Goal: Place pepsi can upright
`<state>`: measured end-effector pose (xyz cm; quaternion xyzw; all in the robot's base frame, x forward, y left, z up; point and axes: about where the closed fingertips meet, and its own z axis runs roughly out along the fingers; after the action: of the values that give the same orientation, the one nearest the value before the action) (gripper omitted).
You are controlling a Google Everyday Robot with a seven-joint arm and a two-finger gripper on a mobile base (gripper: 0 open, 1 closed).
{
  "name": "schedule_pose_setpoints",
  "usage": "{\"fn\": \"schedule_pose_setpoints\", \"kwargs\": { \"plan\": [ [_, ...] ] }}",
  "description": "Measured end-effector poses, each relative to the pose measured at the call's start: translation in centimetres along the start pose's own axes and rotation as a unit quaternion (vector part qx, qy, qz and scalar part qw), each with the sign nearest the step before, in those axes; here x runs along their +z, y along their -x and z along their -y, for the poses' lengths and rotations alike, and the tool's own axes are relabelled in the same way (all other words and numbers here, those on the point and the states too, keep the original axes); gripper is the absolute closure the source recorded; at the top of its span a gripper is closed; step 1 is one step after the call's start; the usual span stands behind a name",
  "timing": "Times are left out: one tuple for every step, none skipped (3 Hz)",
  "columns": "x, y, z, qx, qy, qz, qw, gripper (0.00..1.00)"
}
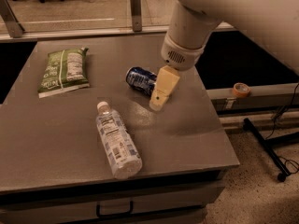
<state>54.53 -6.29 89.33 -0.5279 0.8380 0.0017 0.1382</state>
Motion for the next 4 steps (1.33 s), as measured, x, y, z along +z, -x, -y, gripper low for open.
{"fn": "schedule_pose_setpoints", "kwargs": {
  "plan": [
    [2.3,3.6,1.0,0.02,0.007,0.019,0.9996,0.0],
    [4.5,6.6,1.7,0.028,0.01,0.028,0.9992,0.0],
    [6.5,8.8,2.8,0.038,0.011,0.03,0.9988,0.17],
    [7.8,10.1,3.2,0.033,0.015,0.03,0.9989,0.4]
  ]
}}
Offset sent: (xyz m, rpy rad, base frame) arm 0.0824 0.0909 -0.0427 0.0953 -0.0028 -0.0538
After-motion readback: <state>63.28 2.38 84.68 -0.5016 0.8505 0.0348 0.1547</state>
